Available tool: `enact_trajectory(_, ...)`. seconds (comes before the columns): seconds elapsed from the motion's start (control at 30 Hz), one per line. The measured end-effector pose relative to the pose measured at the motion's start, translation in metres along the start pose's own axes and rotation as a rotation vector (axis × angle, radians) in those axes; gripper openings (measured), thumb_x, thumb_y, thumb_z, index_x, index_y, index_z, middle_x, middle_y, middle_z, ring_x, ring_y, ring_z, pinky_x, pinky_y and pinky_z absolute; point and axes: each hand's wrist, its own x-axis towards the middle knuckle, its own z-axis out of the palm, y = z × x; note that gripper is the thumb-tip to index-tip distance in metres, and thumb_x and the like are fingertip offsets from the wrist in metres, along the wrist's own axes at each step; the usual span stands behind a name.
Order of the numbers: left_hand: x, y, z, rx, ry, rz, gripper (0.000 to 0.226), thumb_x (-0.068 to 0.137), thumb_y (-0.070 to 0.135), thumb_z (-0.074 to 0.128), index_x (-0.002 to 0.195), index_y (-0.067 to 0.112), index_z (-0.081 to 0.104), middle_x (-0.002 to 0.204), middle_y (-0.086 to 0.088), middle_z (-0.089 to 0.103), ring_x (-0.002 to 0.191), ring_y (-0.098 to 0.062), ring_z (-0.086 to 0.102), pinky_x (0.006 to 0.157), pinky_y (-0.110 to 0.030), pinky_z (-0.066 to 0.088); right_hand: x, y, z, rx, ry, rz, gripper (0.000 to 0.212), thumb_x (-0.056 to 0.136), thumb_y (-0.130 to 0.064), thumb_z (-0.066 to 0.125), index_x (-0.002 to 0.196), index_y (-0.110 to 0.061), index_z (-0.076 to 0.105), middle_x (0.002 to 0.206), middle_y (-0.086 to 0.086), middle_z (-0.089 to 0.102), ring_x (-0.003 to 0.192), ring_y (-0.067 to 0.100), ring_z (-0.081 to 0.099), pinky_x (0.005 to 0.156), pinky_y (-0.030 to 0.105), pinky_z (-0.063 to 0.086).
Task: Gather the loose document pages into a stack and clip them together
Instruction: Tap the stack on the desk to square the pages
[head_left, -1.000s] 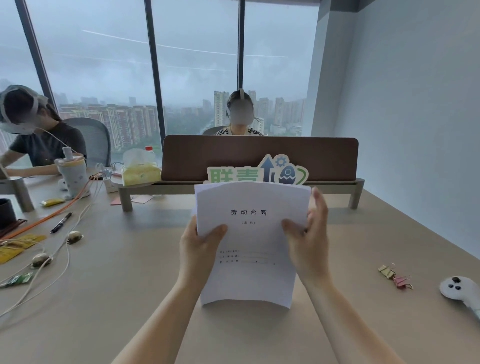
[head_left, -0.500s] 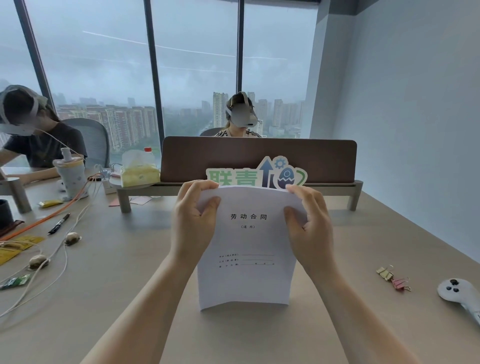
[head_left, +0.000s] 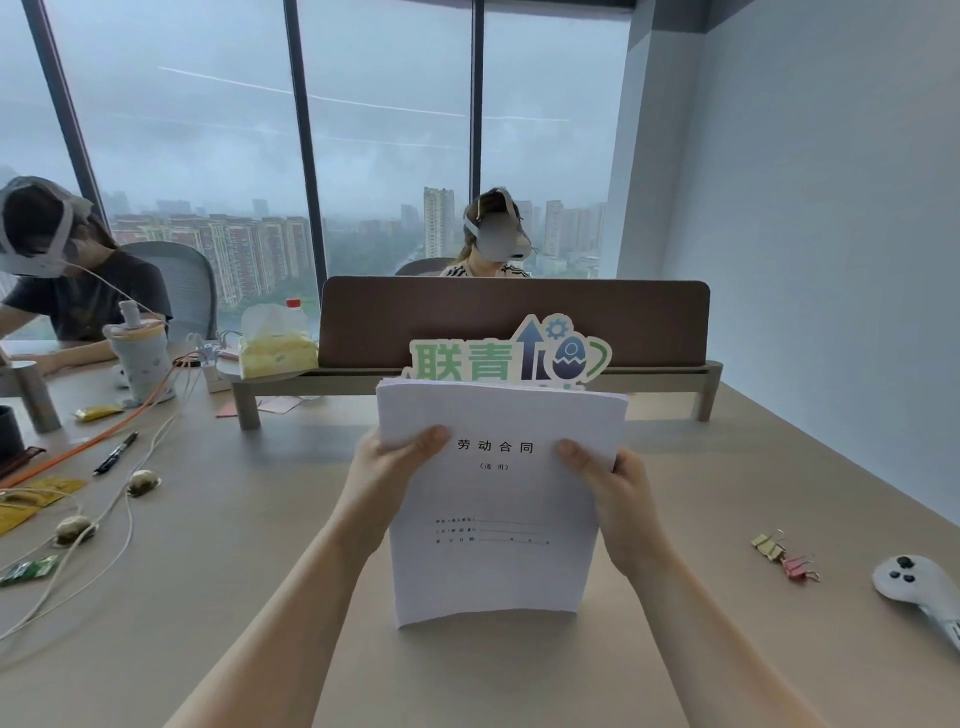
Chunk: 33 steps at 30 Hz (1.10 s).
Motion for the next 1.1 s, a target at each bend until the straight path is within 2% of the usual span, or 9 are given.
enact_trajectory(0.07,-0.002,-0.006,0.001,0.003,-0.007,-0.055,0.024,0.072,0.025,0.083,0.092,0.014,0.075,0.089,-0.006,0.078,0.088,-0.029,0.072,0.076,-0.039,0.060,-0.001,0.007,0.002,-0.034,0.022,0.031,0.013,0.088,-0.011,0.067,0.080,-0.013,0.077,0.085,0.001,0.077,0.078,0.017,0.070,0.069,0.031,0.055)
enact_trajectory(0.17,-0.003,0.002,0.008,-0.010,0.022,0.014,0.004,0.082,0.014,0.073,0.084,0.013,0.076,0.082,-0.003,0.077,0.078,-0.020,0.073,0.068,-0.033,0.060,0.001,0.003,0.008,-0.073,0.077,-0.040,0.017,0.090,-0.013,0.067,0.075,-0.014,0.075,0.077,-0.005,0.074,0.071,0.011,0.065,0.067,0.030,0.051)
enact_trajectory(0.3,0.005,0.013,0.009,-0.031,0.060,0.086,0.010,0.082,0.009,0.073,0.075,0.016,0.075,0.074,0.001,0.076,0.066,-0.013,0.071,0.060,-0.026,0.058,0.005,-0.011,0.008,-0.052,0.068,-0.118,0.019,0.092,-0.012,0.064,0.075,-0.016,0.073,0.073,-0.009,0.073,0.068,0.007,0.065,0.061,0.021,0.051)
enact_trajectory(0.47,-0.009,-0.026,-0.002,0.024,-0.028,-0.041,0.009,0.068,0.012,0.083,0.075,0.016,0.079,0.083,-0.004,0.078,0.075,-0.016,0.073,0.065,-0.029,0.056,-0.006,0.017,0.002,-0.045,0.053,0.027,0.014,0.088,-0.006,0.067,0.079,-0.011,0.077,0.083,0.001,0.077,0.076,0.016,0.071,0.069,0.033,0.055)
enact_trajectory(0.57,-0.013,-0.037,-0.003,0.016,-0.020,-0.062,0.011,0.072,0.007,0.082,0.079,0.015,0.080,0.088,-0.007,0.078,0.079,-0.019,0.073,0.068,-0.032,0.056,-0.007,0.024,0.002,-0.056,0.067,0.044,0.013,0.087,-0.008,0.070,0.077,-0.010,0.077,0.084,0.004,0.076,0.080,0.020,0.069,0.072,0.038,0.053)
enact_trajectory(0.67,-0.004,-0.027,-0.001,0.000,-0.019,-0.011,0.013,0.074,0.001,0.079,0.084,0.009,0.077,0.085,-0.004,0.077,0.075,-0.015,0.073,0.065,-0.028,0.058,0.000,0.012,0.001,-0.014,0.060,-0.018,0.012,0.087,-0.006,0.068,0.079,-0.011,0.075,0.081,-0.003,0.076,0.075,0.014,0.069,0.067,0.029,0.055)
enact_trajectory(0.83,-0.016,-0.054,-0.008,0.061,-0.014,-0.128,0.028,0.061,0.018,0.083,0.086,0.008,0.078,0.092,-0.012,0.077,0.080,-0.021,0.072,0.072,-0.035,0.059,-0.011,0.036,-0.006,-0.056,0.020,0.070,0.011,0.084,-0.007,0.072,0.078,-0.013,0.078,0.083,-0.002,0.076,0.077,0.012,0.070,0.064,0.024,0.056)
enact_trajectory(0.97,-0.024,-0.080,-0.009,0.094,0.023,-0.216,0.011,0.071,0.006,0.083,0.079,0.010,0.077,0.082,-0.006,0.076,0.074,-0.017,0.067,0.063,-0.026,0.056,-0.018,0.055,-0.005,-0.108,0.072,0.165,0.020,0.086,-0.007,0.071,0.071,-0.018,0.079,0.078,-0.005,0.076,0.070,0.007,0.069,0.061,0.022,0.055)
enact_trajectory(1.1,-0.026,-0.085,-0.009,0.093,0.027,-0.240,0.010,0.074,0.005,0.081,0.083,0.006,0.077,0.086,-0.011,0.077,0.074,-0.019,0.069,0.070,-0.034,0.055,-0.019,0.051,-0.004,-0.097,0.065,0.165,0.019,0.088,-0.006,0.069,0.075,-0.018,0.077,0.074,-0.008,0.076,0.066,0.003,0.070,0.057,0.018,0.053)
